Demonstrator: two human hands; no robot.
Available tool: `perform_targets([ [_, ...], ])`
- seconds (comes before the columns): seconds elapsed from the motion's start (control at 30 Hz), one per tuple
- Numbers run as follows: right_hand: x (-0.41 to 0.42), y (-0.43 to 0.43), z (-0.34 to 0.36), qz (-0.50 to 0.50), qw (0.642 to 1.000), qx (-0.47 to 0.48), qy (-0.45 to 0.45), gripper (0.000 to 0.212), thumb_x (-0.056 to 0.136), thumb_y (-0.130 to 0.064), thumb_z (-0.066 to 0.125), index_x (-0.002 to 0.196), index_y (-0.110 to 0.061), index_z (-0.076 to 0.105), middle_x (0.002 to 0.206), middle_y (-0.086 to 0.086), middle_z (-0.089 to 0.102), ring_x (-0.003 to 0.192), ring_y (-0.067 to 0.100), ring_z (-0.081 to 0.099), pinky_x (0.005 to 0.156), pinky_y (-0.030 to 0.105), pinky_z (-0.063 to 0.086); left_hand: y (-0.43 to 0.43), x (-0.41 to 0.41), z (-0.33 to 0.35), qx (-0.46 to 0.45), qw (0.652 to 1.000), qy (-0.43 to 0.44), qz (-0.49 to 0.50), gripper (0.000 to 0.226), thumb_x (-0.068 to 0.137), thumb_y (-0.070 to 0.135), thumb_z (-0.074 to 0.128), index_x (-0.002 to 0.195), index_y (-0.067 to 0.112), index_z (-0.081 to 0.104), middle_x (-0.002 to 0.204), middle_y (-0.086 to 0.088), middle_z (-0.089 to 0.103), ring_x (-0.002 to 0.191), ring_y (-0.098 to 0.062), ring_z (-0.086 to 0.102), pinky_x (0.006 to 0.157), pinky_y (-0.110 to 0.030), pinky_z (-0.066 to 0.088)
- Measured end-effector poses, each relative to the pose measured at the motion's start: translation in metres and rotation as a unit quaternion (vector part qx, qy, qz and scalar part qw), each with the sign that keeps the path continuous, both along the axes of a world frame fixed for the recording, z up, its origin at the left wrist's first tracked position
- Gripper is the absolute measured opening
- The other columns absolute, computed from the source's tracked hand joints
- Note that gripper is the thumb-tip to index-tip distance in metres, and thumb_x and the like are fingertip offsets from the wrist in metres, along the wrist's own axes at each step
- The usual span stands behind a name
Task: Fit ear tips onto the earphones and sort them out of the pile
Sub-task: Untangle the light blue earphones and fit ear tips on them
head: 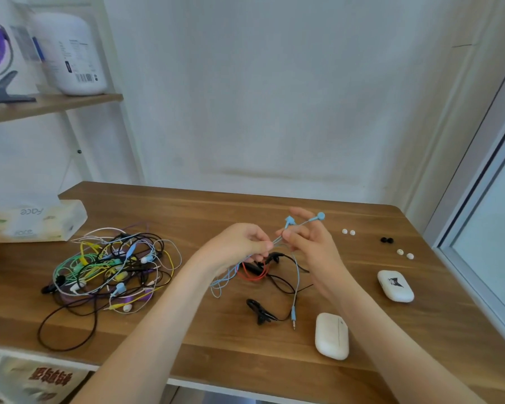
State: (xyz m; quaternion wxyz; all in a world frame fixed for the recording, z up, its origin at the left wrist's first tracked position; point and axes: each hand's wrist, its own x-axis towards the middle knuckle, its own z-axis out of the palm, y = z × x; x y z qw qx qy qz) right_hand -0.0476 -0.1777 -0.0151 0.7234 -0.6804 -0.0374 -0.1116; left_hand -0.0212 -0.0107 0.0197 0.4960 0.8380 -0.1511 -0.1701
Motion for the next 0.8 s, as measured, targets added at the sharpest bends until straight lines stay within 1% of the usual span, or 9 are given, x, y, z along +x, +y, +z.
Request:
perform_targets([
  [0.07, 0.001, -0.002, -0.002, 0.008, 1.0, 0.029, 0.001, 0.023, 0.089, 0.001, 0.06, 0.112, 0.0, 0.062, 0.103, 0.001, 0.069, 0.085, 0.006, 0.064, 0.069, 0.019, 0.049, 0.004, -0.001, 0.0, 0.005, 1.0, 0.007, 0.004, 0.002, 0.091, 0.014, 0.063, 0.09, 0.013, 0.064, 0.079, 0.002, 0.067, 0.07, -0.006, 0.061, 0.069, -0.017, 0.05],
  [0.13, 0.002, -0.006, -0.001, 0.042, 0.995, 0.084, 0.011, 0.027, 0.091, 0.001, 0.057, 0.116, -0.009, 0.061, 0.089, 0.006, 0.07, 0.085, 0.014, 0.065, 0.072, 0.024, 0.051, 0.006, 0.0, -0.001, 0.013, 1.0, 0.006, 0.01, 0.002, 0.09, 0.013, 0.062, 0.089, 0.012, 0.063, 0.079, 0.002, 0.066, 0.069, -0.006, 0.06, 0.069, -0.018, 0.05],
  [0.2, 0.002, -0.008, 0.0, 0.083, 0.989, 0.116, 0.031, 0.026, 0.093, 0.002, 0.053, 0.115, -0.007, 0.06, 0.088, 0.009, 0.069, 0.083, 0.019, 0.064, 0.074, 0.027, 0.053, 0.008, -0.001, -0.002, 0.022, 1.0, 0.007, 0.014, 0.003, 0.092, 0.013, 0.059, 0.091, 0.013, 0.062, 0.079, 0.002, 0.066, 0.069, -0.005, 0.06, 0.067, -0.017, 0.051],
  [0.27, 0.003, -0.007, -0.001, 0.107, 0.985, 0.12, 0.054, 0.025, 0.093, 0.004, 0.052, 0.115, -0.003, 0.059, 0.089, 0.013, 0.068, 0.082, 0.021, 0.065, 0.073, 0.027, 0.055, 0.007, -0.001, -0.002, 0.033, 0.999, 0.019, 0.014, 0.01, 0.093, 0.012, 0.054, 0.094, 0.015, 0.063, 0.079, 0.002, 0.065, 0.07, -0.006, 0.06, 0.067, -0.017, 0.05],
  [0.4, 0.002, -0.001, -0.006, 0.128, 0.979, 0.134, 0.086, 0.031, 0.091, 0.005, 0.054, 0.121, -0.003, 0.055, 0.095, 0.015, 0.068, 0.086, 0.021, 0.068, 0.076, 0.026, 0.056, 0.003, 0.0, -0.003, 0.02, 0.998, 0.041, 0.039, 0.019, 0.094, 0.011, 0.049, 0.097, 0.019, 0.065, 0.079, 0.0, 0.063, 0.078, -0.008, 0.061, 0.077, -0.021, 0.053],
  [0.53, 0.001, -0.001, -0.009, 0.123, 0.978, 0.145, 0.087, 0.041, 0.089, 0.011, 0.054, 0.126, -0.006, 0.052, 0.107, 0.015, 0.065, 0.091, 0.019, 0.068, 0.08, 0.024, 0.054, 0.0, -0.001, -0.004, -0.026, 0.998, 0.044, 0.036, 0.018, 0.092, 0.004, 0.052, 0.106, 0.009, 0.062, 0.088, -0.006, 0.064, 0.075, -0.009, 0.061, 0.072, -0.019, 0.054],
  [0.67, 0.002, 0.0, -0.008, 0.121, 0.981, 0.132, 0.072, 0.037, 0.092, 0.013, 0.047, 0.124, -0.005, 0.052, 0.107, 0.018, 0.063, 0.094, 0.019, 0.069, 0.08, 0.022, 0.054, 0.002, -0.002, -0.003, 0.009, 0.997, 0.082, 0.007, 0.006, 0.093, 0.013, 0.059, 0.09, 0.01, 0.063, 0.073, -0.001, 0.06, 0.063, -0.009, 0.057, 0.058, -0.018, 0.049],
  [0.7, 0.002, 0.001, -0.007, 0.125, 0.981, 0.131, 0.067, 0.037, 0.092, 0.013, 0.047, 0.124, -0.004, 0.051, 0.107, 0.019, 0.063, 0.097, 0.021, 0.069, 0.081, 0.022, 0.054, 0.002, -0.002, -0.004, 0.027, 0.995, 0.093, 0.005, 0.012, 0.093, 0.018, 0.06, 0.085, 0.011, 0.063, 0.07, 0.0, 0.058, 0.061, -0.008, 0.056, 0.055, -0.017, 0.048],
  [0.8, 0.001, 0.004, -0.004, 0.138, 0.98, 0.137, 0.046, 0.035, 0.093, 0.012, 0.047, 0.125, -0.001, 0.05, 0.107, 0.02, 0.064, 0.105, 0.025, 0.067, 0.084, 0.023, 0.054, 0.001, 0.0, -0.011, 0.045, 0.991, 0.117, 0.037, 0.016, 0.094, 0.021, 0.061, 0.084, 0.009, 0.064, 0.071, -0.001, 0.058, 0.062, -0.007, 0.056, 0.058, -0.018, 0.049],
])
